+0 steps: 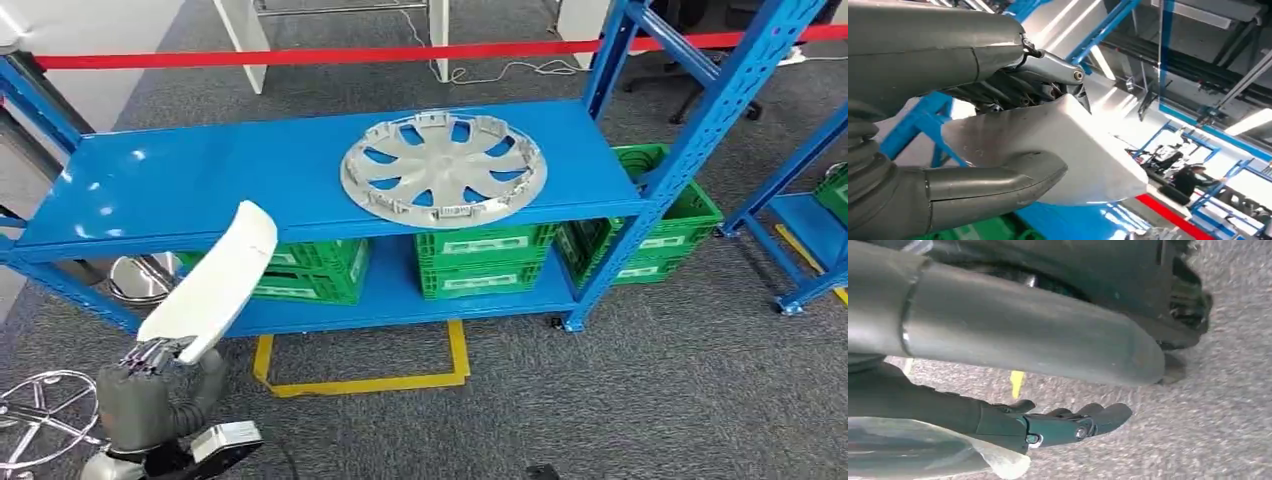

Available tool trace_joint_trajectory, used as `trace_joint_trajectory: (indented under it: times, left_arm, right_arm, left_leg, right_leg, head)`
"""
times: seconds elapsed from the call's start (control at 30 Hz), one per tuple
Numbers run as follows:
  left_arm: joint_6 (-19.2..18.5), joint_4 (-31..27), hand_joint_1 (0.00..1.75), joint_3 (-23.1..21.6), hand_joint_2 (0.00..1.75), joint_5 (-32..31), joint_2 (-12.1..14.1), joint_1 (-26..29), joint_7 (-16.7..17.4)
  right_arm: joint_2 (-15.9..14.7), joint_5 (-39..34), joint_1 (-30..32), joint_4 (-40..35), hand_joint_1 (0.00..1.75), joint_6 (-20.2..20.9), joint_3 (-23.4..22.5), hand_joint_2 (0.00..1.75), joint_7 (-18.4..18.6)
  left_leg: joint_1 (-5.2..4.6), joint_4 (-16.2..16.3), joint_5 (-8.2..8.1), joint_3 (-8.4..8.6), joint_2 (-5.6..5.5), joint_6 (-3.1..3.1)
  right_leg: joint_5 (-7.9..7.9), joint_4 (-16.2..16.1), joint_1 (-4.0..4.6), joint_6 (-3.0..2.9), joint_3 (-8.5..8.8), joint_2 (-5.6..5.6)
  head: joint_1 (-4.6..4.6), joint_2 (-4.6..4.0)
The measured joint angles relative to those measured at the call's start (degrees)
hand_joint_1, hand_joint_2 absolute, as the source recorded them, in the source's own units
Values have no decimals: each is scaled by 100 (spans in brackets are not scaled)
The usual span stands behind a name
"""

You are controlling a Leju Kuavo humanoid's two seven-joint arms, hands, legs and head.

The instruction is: Take the parts from the cabinet and place them on the table.

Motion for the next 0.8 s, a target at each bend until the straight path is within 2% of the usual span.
trace_joint_trajectory:
  times: [0.03, 0.07, 0.1, 0.13, 0.17, 0.2, 0.27, 0.3, 0.33, 0.37, 0.4, 0.43, 0.47, 0.5, 0.53, 0.57, 0.6, 0.63, 0.67, 0.7, 0.73, 0.77, 0.8]
  left_arm:
    - [0, 7, 175, 0, 175, 16, 9, 0, 0]
    - [0, 9, 175, 0, 175, 37, 13, 0, -9]
    - [0, 9, 175, -2, 175, 48, 15, -4, -22]
    - [0, 7, 175, -4, 175, 57, 18, -16, -39]
    - [0, 7, 175, -11, 175, 64, 18, -27, -55]
    - [2, 4, 175, -17, 175, 79, 22, -39, -59]
    - [2, 4, 175, -24, 175, 96, 31, -48, -6]
    - [2, 4, 175, -37, 175, 96, 33, -56, 22]
    - [0, 4, 175, -52, 175, 94, 40, -84, 46]
    - [4, 4, 175, -74, 175, 96, 39, -109, 52]
    - [2, 4, 175, -94, 175, 94, 42, -115, 52]
    - [2, 4, 175, -114, 175, 92, 46, -122, 57]
    - [2, 4, 175, -120, 175, 90, 46, -125, 59]
    - [2, 4, 175, -125, 175, 90, 46, -125, 59]
    - [2, 4, 175, -129, 175, 92, 46, -126, 59]
    - [2, 4, 175, -136, 175, 99, 46, -127, 59]
    - [2, 4, 175, -146, 175, 101, 46, -129, 59]
    - [4, 4, 175, -168, 175, 109, 46, -131, 61]
    - [4, 4, 175, -212, 175, 112, 50, -136, 78]
    - [4, 2, 175, -256, 175, 112, 57, -140, 90]
    - [4, 2, 175, -295, 175, 112, 66, -141, 96]
    - [4, 2, 175, -324, 175, 112, 68, -142, 103]
    - [4, 4, 175, -345, 175, 112, 77, -141, 114]
  right_arm:
    - [0, -7, -3, 0, 0, 0, -2, 0, -13]
    - [0, -15, -8, 0, 0, 0, -2, 0, -15]
    - [0, -20, -11, 0, 0, -2, -2, 0, -18]
    - [0, -22, -13, 0, 0, -4, -4, 0, -20]
    - [0, -24, -15, 0, 0, -4, -7, 0, -24]
    - [0, -28, -17, 0, 0, 2, -11, 0, -37]
    - [-4, -39, -1, 2, 0, 20, -33, 0, -39]
    - [-13, -44, 11, 13, 0, 20, -37, 0, -35]
    - [-31, -46, 25, 18, 0, 17, -37, 0, -24]
    - [-31, -46, 40, 17, 0, 17, -37, 0, -11]
    - [-39, -46, 45, 22, 0, 0, -39, 0, -5]
    - [-57, -46, 42, 26, 0, -40, -39, 0, 6]
    - [-61, -50, 42, 30, 0, -98, -39, 0, 13]
    - [-68, -55, 48, 33, 0, -131, -42, 0, 13]
    - [-81, -59, 59, 33, 0, -159, -59, 0, 2]
    - [-96, -59, 67, 37, 0, -175, -81, 0, -7]
    - [-105, -59, 66, 39, 0, -190, -105, 0, -11]
    - [-116, -59, 58, 46, 0, -225, -125, 0, -3]
    - [-127, -57, 47, 59, 0, -284, -129, 0, 28]
    - [-127, -57, 36, 63, 0, -308, -131, 0, 57]
    - [-127, -57, 38, 63, 0, -330, -133, 0, 59]
    - [-127, -57, 49, 63, 0, -339, -136, 0, 85]
    - [-127, -57, 68, 63, 0, -345, -138, 0, 90]
  left_leg:
    - [12, -214, 226, 191, 0, -1]
    - [19, -607, 439, 468, 0, 8]
    - [21, -1115, 573, 812, 0, 28]
    - [19, -1643, 454, 1131, -2, 64]
    - [-6, -1978, 360, 1317, -8, 99]
    - [-21, -1995, 349, 1307, -7, 127]
    - [-52, -1988, 428, 1220, -7, 222]
    - [2, -2066, 526, 1152, 13, 290]
    - [-6, -2062, 601, 1092, 35, 334]
    - [-10, -2066, 662, 1001, 37, 396]
    - [-18, -2059, 731, 913, 38, 402]
    - [-32, -2056, 798, 826, 40, 409]
    - [-45, -2048, 859, 741, 45, 414]
    - [-57, -2041, 916, 661, 52, 414]
    - [-71, -2034, 979, 578, 56, 410]
    - [-78, -2024, 1023, 509, 55, 403]
    - [-85, -2007, 1072, 460, 51, 391]
    - [-85, -1980, 1108, 424, 46, 373]
    - [-125, -1916, 1127, 373, 43, 348]
    - [-124, -1900, 1183, 339, 50, 315]
    - [-115, -1897, 1235, 310, 52, 300]
    - [-110, -1899, 1279, 284, 53, 270]
    - [-134, -1882, 1287, 231, 43, 237]
  right_leg:
    - [47, 35, 0, 11, -94, -3]
    - [86, 70, 0, 24, -174, -2]
    - [122, 92, -1, 45, -234, 1]
    - [158, 111, 2, 74, -273, 6]
    - [202, 121, 24, 115, -301, 8]
    - [273, 90, 18, 159, -316, 3]
    - [394, 35, -3, 253, -327, -1]
    - [395, 44, -5, 285, -376, 21]
    - [163, 142, -12, 304, -450, 53]
    - [-203, 415, -9, 317, -587, 72]
    - [-576, 844, -7, 325, -685, 76]
    - [-851, 1302, -6, 339, -772, 77]
    - [-942, 1655, -6, 343, -817, 76]
    - [-847, 1826, -5, 339, -783, 77]
    - [-630, 1753, -4, 326, -618, 77]
    - [-419, 1492, 7, 303, -373, 77]
    - [-267, 1026, 26, 264, -15, 78]
    - [-276, 498, 43, 222, 368, 88]
    - [-363, -58, 81, 200, 787, 87]
    - [-475, -220, 66, 202, 855, 81]
    - [-474, -219, 80, 201, 749, 90]
    - [-478, -222, 86, 193, 745, 91]
    - [-426, -243, 40, 140, 676, 76]
  head:
    - [-4, 0]
    - [4, 0]
    - [0, 0]
    - [-4, 0]
    - [-4, 0]
    - [-2, 0]
    - [2, 2]
    - [-13, 0]
    - [-20, 0]
    - [20, 0]
    - [26, 0]
    - [20, 0]
    - [24, 0]
    - [18, 0]
    - [22, 0]
    - [20, 0]
    - [24, 0]
    - [20, 0]
    - [27, 0]
    - [11, 0]
    - [24, 0]
    - [26, 0]
    - [26, 0]
